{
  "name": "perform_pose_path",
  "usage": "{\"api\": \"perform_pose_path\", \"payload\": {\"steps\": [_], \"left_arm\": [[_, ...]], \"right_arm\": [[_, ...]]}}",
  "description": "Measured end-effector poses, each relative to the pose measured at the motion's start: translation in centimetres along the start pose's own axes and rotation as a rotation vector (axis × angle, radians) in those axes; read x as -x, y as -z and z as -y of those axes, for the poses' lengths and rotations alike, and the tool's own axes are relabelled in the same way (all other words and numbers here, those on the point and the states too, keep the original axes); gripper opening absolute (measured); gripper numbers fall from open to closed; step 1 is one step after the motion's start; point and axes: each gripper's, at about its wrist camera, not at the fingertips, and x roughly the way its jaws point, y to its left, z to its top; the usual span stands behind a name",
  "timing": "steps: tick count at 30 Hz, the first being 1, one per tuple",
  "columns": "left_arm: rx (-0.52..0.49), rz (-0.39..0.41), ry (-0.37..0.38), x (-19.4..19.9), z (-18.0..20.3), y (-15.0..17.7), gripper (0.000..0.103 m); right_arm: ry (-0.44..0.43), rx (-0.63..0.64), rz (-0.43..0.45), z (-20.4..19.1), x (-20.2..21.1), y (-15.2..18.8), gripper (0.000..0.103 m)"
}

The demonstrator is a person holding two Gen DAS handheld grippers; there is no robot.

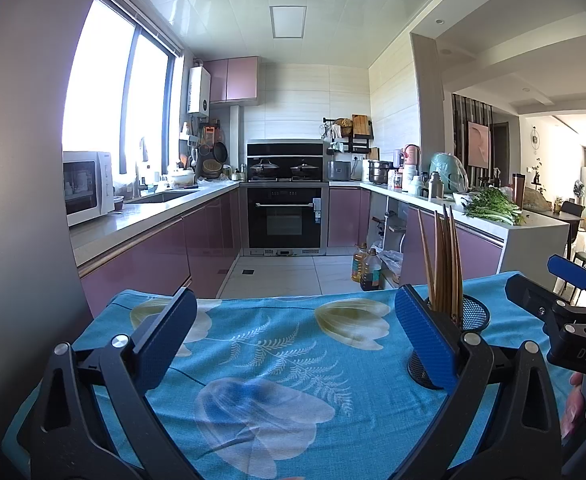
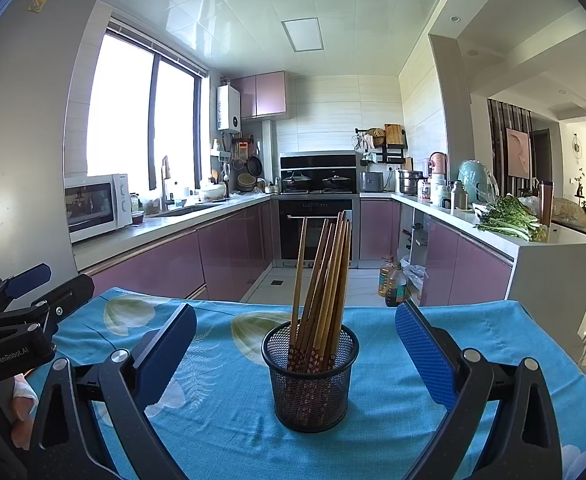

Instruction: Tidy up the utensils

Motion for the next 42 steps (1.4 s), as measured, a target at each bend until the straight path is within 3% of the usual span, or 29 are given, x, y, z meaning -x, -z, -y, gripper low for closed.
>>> {"api": "perform_pose_path", "payload": {"steps": [35, 42], "left_arm": [[0.007, -0.016, 0.014, -0.5, 0.3, 0.8, 0.097], [0.005, -0.067, 0.010, -1.5, 0.3, 1.1, 0.097]], "right_arm": [[0.002, -0.017, -0.011, -0.3, -0.6, 0.0, 0.096], [0.013, -0.017, -0.035, 0.3, -1.0, 0.4, 0.096]]}}
